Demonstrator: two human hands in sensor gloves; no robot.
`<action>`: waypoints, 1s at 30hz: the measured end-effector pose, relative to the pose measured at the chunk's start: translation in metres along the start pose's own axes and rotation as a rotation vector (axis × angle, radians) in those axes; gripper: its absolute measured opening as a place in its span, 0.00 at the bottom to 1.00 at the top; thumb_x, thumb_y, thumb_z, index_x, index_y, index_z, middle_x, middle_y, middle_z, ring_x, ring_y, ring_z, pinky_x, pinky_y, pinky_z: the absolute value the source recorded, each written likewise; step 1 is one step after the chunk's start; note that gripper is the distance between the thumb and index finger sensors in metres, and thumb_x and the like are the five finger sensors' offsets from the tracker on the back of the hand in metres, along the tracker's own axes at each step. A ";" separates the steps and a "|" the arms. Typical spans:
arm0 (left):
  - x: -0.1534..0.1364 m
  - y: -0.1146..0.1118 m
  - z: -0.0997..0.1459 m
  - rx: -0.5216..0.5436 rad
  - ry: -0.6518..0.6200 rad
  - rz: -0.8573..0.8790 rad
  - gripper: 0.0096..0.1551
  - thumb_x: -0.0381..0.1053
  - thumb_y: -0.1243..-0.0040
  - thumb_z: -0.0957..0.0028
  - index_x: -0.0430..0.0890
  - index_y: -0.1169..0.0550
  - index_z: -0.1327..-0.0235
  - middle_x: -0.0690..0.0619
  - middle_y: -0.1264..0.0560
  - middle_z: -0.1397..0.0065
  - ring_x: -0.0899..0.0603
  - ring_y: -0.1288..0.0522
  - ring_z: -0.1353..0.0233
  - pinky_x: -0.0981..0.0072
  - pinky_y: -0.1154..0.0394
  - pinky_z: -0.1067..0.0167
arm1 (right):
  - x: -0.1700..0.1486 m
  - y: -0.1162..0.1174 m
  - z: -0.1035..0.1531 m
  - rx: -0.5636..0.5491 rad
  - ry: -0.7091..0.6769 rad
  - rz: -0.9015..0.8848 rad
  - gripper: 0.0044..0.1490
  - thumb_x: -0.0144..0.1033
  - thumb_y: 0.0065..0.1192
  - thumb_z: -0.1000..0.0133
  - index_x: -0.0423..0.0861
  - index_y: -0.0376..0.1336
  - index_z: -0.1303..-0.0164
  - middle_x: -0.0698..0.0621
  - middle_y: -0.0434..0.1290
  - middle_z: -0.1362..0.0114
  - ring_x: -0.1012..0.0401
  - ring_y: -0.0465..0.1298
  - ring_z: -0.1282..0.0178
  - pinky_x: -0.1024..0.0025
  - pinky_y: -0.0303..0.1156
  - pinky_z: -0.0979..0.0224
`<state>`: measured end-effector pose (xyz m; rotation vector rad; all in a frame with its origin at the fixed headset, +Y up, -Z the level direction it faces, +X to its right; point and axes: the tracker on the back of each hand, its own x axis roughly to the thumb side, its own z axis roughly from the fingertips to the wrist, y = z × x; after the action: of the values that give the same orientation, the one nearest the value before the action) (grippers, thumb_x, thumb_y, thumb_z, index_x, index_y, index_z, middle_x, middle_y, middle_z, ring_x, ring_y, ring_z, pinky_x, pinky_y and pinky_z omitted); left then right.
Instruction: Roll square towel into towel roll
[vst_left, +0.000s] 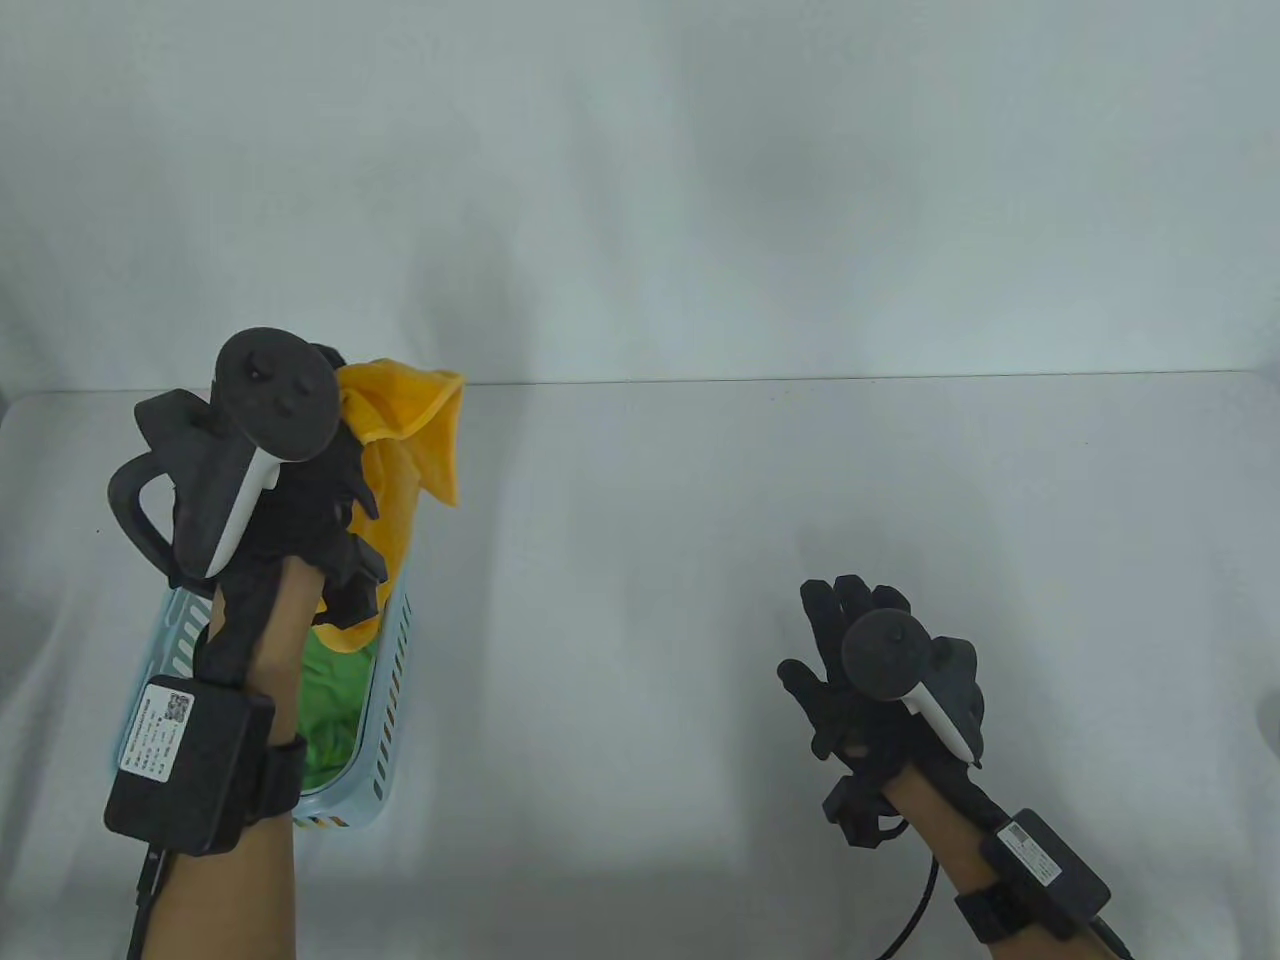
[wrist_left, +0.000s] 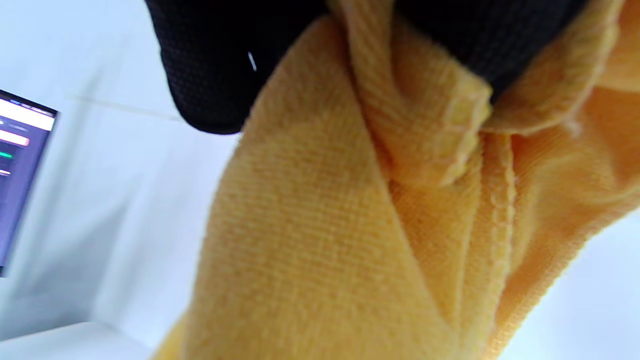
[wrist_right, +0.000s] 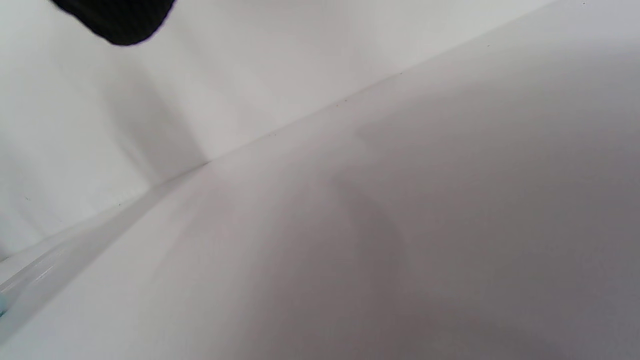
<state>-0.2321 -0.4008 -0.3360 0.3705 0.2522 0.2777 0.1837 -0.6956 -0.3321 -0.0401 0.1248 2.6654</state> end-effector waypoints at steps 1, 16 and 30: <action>0.007 0.004 0.002 -0.001 -0.025 0.038 0.26 0.51 0.32 0.58 0.59 0.24 0.44 0.57 0.27 0.39 0.52 0.17 0.50 0.52 0.21 0.37 | 0.000 0.000 0.000 0.001 0.002 0.000 0.50 0.65 0.53 0.57 0.69 0.36 0.28 0.61 0.37 0.15 0.49 0.35 0.13 0.37 0.38 0.19; 0.064 -0.050 0.047 -0.222 -0.275 0.428 0.26 0.52 0.32 0.58 0.59 0.24 0.43 0.57 0.27 0.38 0.51 0.17 0.50 0.51 0.21 0.38 | -0.015 -0.014 -0.002 -0.026 0.062 -0.080 0.50 0.64 0.53 0.56 0.69 0.36 0.28 0.61 0.37 0.15 0.49 0.35 0.13 0.37 0.38 0.19; 0.033 -0.151 0.083 -0.327 -0.268 0.584 0.26 0.52 0.32 0.57 0.58 0.24 0.43 0.57 0.27 0.38 0.51 0.17 0.50 0.51 0.21 0.38 | -0.017 -0.014 -0.003 -0.037 0.061 -0.103 0.48 0.62 0.54 0.56 0.67 0.39 0.28 0.60 0.40 0.15 0.48 0.38 0.13 0.37 0.41 0.19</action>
<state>-0.1438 -0.5523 -0.3260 0.1455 -0.1732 0.8250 0.2047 -0.6912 -0.3349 -0.1361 0.0911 2.5646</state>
